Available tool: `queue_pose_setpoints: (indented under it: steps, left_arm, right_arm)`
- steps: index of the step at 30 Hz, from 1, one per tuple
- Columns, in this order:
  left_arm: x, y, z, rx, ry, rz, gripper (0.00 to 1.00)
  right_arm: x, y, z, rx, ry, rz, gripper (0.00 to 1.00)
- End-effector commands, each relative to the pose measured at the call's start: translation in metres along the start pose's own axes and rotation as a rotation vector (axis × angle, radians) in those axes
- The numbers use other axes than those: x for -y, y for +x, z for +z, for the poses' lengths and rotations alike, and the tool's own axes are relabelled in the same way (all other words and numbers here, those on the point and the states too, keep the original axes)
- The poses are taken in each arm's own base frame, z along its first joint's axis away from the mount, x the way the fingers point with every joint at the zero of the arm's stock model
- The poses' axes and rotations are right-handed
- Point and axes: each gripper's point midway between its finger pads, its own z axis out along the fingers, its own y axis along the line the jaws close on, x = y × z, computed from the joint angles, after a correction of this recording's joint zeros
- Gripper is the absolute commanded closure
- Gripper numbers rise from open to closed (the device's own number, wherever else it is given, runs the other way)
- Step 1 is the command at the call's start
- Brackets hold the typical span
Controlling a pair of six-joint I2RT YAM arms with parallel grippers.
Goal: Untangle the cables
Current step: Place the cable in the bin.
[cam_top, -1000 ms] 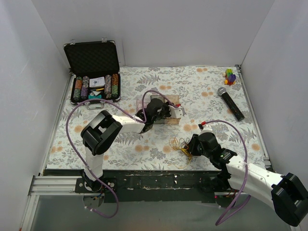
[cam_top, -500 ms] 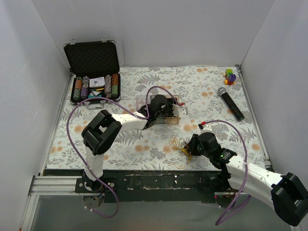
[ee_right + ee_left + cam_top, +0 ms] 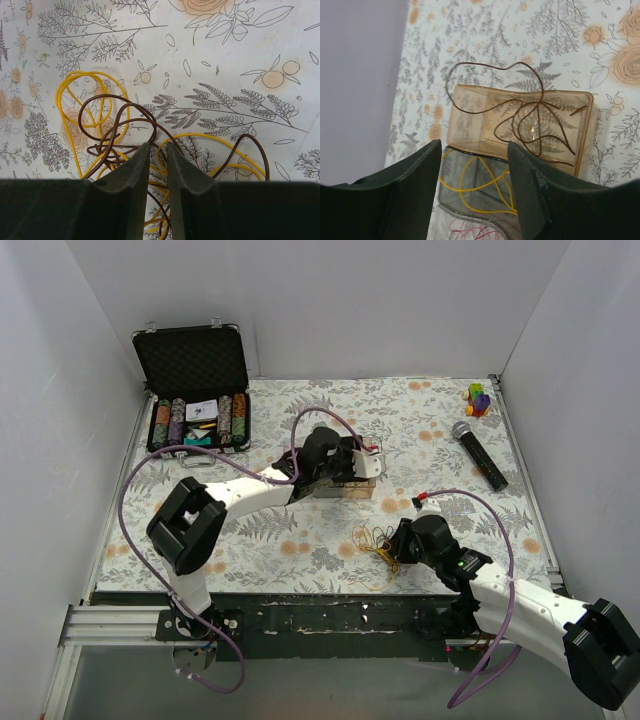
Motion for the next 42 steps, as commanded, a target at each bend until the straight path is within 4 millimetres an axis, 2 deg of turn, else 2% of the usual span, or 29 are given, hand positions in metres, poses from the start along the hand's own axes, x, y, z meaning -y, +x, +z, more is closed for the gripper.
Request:
queue_pose_setpoints:
  steps: [1, 5, 6, 8, 11, 14, 17, 19, 26, 30, 34, 42]
  left_arm:
    - [-0.045, -0.039, -0.040, 0.113, -0.101, -0.004, 0.45]
    - [-0.082, -0.061, -0.041, 0.200, -0.252, -0.065, 0.46]
    - [-0.089, -0.067, -0.035, 0.215, -0.259, -0.128, 0.44]
    - [-0.090, -0.074, -0.014, 0.208, -0.206, -0.283, 0.43]
    - [-0.075, -0.085, 0.013, 0.231, -0.076, -0.434, 0.41]
    - [-0.054, -0.093, 0.028, 0.273, 0.031, -0.427, 0.44]
    - [-0.025, -0.085, 0.044, 0.229, 0.210, -0.382, 0.49]
    - [-0.018, -0.074, 0.050, 0.208, 0.279, -0.369, 0.50]
    - [-0.029, -0.041, 0.064, 0.165, 0.274, -0.288, 0.53]
    - [-0.038, -0.034, 0.070, 0.160, 0.242, -0.257, 0.60]
    - [-0.042, -0.032, 0.075, 0.168, 0.216, -0.246, 0.61]
    - [-0.031, -0.018, 0.082, 0.142, 0.236, -0.198, 0.63]
  right_arm:
    - [0.012, 0.013, -0.002, -0.048, 0.044, -0.017, 0.71]
    - [0.014, 0.016, -0.001, -0.052, 0.040, -0.011, 0.71]
    - [0.013, 0.017, -0.001, -0.054, 0.040, -0.008, 0.71]
    - [0.014, 0.017, 0.000, -0.053, 0.041, -0.010, 0.71]
    - [0.014, 0.016, -0.001, -0.048, 0.042, -0.012, 0.71]
    - [0.015, 0.014, -0.001, -0.039, 0.042, -0.019, 0.71]
    - [0.016, 0.013, -0.002, -0.034, 0.048, -0.025, 0.71]
    - [0.015, 0.013, -0.002, -0.034, 0.042, -0.026, 0.71]
    - [0.011, 0.009, -0.003, -0.021, 0.025, -0.031, 0.71]
    - [0.009, 0.008, -0.002, -0.025, 0.018, -0.035, 0.71]
    - [0.009, 0.010, -0.002, -0.032, 0.016, -0.037, 0.71]
    - [0.010, 0.011, -0.002, -0.031, 0.017, -0.037, 0.71]
